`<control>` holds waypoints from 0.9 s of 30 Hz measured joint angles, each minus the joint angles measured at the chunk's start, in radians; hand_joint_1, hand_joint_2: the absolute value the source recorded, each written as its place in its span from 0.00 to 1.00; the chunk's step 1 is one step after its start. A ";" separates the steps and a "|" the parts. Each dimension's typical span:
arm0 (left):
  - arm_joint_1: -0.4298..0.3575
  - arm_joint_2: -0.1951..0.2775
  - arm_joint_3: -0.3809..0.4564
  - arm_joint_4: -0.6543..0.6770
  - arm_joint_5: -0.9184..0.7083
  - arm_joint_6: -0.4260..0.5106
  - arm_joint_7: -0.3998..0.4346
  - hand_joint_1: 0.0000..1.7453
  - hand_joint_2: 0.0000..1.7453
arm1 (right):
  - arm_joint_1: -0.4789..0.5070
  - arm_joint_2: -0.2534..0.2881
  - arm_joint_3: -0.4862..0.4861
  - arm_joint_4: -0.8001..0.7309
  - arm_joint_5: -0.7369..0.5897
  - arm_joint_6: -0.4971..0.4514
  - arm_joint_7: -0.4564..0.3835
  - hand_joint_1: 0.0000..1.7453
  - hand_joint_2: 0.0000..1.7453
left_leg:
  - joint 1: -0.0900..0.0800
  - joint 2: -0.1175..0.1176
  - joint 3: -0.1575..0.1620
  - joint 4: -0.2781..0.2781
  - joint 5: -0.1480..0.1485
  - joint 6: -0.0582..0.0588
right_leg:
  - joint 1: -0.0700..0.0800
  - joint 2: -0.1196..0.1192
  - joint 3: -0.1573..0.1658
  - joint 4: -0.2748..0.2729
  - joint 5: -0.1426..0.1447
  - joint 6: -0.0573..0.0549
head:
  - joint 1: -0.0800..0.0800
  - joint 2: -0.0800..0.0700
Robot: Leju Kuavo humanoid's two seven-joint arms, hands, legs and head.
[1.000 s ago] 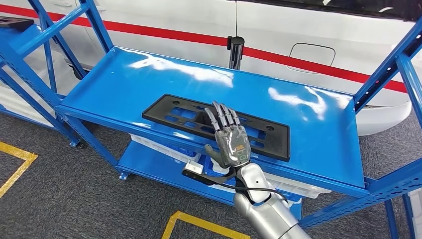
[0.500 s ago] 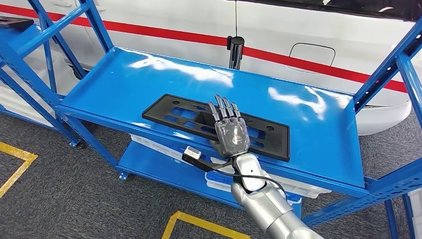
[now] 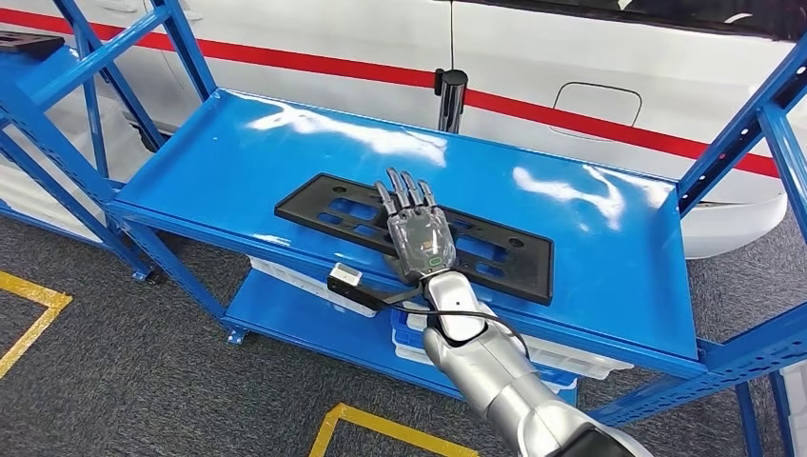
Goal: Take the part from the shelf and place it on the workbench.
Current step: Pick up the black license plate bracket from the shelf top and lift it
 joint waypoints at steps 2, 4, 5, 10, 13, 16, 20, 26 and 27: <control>0.000 -0.001 0.000 0.000 0.001 0.002 0.003 0.00 0.00 | -0.012 0.008 0.001 0.022 0.021 0.014 0.022 0.14 1.00 | 0.000 0.000 0.000 0.000 0.000 0.000 | 0.000 0.000 0.000 0.000 0.000 0.000 | 0.000 0.000; -0.001 -0.002 0.000 0.000 0.001 0.003 0.006 0.00 0.00 | -0.029 0.016 0.005 0.049 0.059 0.041 0.067 0.55 1.00 | 0.000 0.000 0.000 0.000 0.000 0.000 | 0.000 0.000 0.000 0.000 0.000 0.000 | 0.000 0.000; -0.001 -0.002 0.000 0.000 0.002 0.003 0.007 0.00 0.00 | -0.038 0.020 0.010 0.064 0.082 0.061 0.097 0.77 1.00 | 0.000 0.000 0.000 0.000 0.000 0.000 | 0.000 0.000 0.000 0.000 0.000 0.000 | 0.000 0.000; 0.000 -0.002 0.002 0.000 0.005 0.004 0.010 0.00 0.00 | -0.066 0.036 0.028 0.121 0.145 0.175 0.192 0.96 1.00 | 0.000 0.000 0.000 0.000 0.000 0.000 | 0.000 0.000 0.000 0.000 0.000 0.000 | 0.000 0.000; 0.000 -0.002 0.004 0.000 0.006 0.003 0.011 0.00 0.00 | -0.071 0.042 0.036 0.137 0.160 0.218 0.212 0.97 1.00 | 0.000 0.000 0.000 0.000 0.000 0.000 | 0.000 0.000 0.000 0.000 0.000 0.000 | 0.000 0.000; 0.000 -0.002 0.006 0.000 0.006 0.003 0.010 0.00 0.00 | -0.073 0.046 0.043 0.144 0.169 0.254 0.222 0.98 1.00 | 0.000 0.000 0.000 0.000 0.000 0.000 | 0.000 0.000 0.000 0.000 0.000 0.000 | 0.000 0.000; 0.001 -0.002 0.007 0.000 0.006 0.003 0.010 0.00 0.00 | -0.079 0.047 0.052 0.142 0.184 0.321 0.233 1.00 1.00 | 0.000 0.000 0.000 0.000 0.000 0.000 | 0.000 0.000 0.000 0.000 0.000 0.000 | 0.000 0.000; 0.002 -0.002 0.008 0.000 0.006 0.002 0.008 0.00 0.00 | -0.078 0.046 0.071 0.111 0.194 0.354 0.247 1.00 1.00 | 0.000 0.000 0.000 0.000 0.000 0.000 | 0.000 0.000 0.000 0.000 0.000 0.000 | 0.000 0.000; 0.002 -0.002 0.008 0.000 0.006 0.002 0.008 0.00 0.00 | -0.075 0.045 0.074 0.099 0.194 0.352 0.249 1.00 1.00 | 0.000 0.000 0.000 0.000 0.000 0.000 | 0.000 0.000 0.000 0.000 0.000 0.000 | 0.000 0.000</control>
